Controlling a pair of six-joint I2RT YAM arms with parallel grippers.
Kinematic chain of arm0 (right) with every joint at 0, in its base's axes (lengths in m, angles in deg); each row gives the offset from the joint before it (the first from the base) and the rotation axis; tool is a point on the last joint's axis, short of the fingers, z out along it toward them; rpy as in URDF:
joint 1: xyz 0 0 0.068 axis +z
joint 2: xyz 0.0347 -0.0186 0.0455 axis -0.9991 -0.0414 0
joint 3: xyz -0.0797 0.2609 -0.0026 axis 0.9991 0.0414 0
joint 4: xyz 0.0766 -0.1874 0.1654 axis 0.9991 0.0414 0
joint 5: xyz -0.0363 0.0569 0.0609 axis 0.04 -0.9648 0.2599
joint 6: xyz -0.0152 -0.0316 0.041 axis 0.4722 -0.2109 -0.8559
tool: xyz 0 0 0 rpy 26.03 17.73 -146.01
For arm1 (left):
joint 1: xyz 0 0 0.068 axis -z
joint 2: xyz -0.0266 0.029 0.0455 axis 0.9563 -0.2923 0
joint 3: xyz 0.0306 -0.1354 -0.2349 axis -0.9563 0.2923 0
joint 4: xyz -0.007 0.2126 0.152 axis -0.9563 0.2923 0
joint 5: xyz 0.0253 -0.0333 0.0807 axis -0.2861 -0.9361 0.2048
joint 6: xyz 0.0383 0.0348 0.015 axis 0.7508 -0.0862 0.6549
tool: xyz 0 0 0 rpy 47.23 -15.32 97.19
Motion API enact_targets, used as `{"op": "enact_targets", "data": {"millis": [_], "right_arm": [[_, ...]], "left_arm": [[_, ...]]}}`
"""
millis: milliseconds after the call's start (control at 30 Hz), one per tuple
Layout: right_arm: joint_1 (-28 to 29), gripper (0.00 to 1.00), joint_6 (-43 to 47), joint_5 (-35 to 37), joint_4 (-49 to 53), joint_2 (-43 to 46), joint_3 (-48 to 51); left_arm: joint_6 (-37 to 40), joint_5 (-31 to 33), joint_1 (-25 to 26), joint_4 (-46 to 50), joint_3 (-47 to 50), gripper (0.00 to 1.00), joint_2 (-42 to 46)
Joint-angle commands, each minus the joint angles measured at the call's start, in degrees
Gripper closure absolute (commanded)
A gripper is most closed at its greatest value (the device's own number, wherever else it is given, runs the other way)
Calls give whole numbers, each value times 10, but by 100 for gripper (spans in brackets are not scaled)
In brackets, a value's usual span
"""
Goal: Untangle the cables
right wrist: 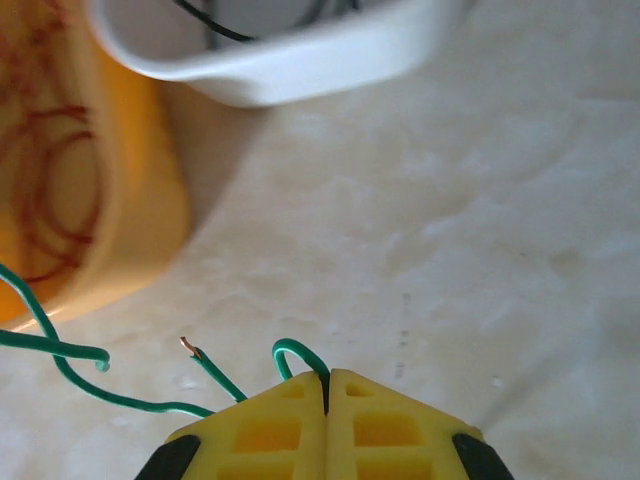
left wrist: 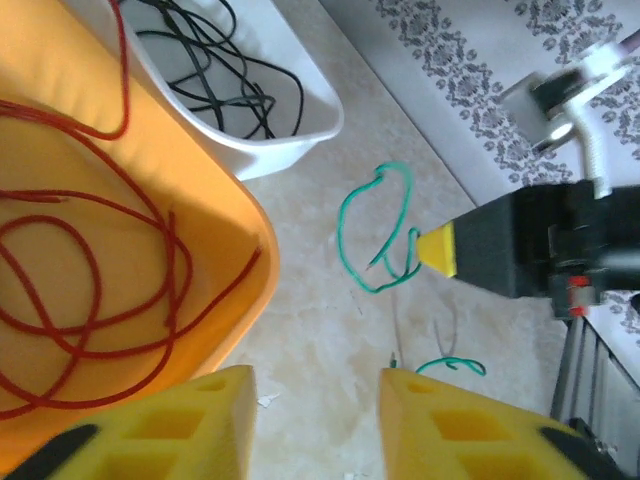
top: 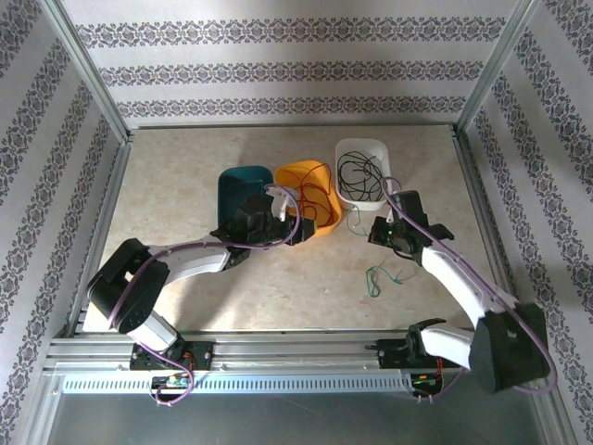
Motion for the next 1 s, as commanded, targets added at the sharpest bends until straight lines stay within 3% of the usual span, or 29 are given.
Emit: {"op": "enact_targets", "data": {"millis": [0, 167, 333, 433, 533, 633, 800, 967], "right_arm": [[7, 100, 16, -83, 11, 32, 9], [25, 100, 6, -124, 4, 31, 3], [59, 100, 0, -137, -12, 21, -9], [68, 100, -3, -139, -15, 21, -13], [68, 100, -8, -127, -12, 24, -13], [66, 100, -18, -89, -5, 31, -8], [54, 100, -55, -17, 4, 46, 12], [54, 100, -82, -20, -15, 44, 24]], "left_arm": [[-28, -64, 9, -90, -34, 49, -27], [-20, -108, 25, -108, -64, 41, -54], [-11, -80, 32, -91, -80, 41, -76], [-9, -51, 32, -84, -85, 52, -84], [-9, -24, 32, -90, -80, 80, -83], [-5, 20, 32, -93, -70, 98, -68], [6, 125, 31, -93, -34, 100, -16], [7, 199, 31, -119, 1, 100, 30]]}}
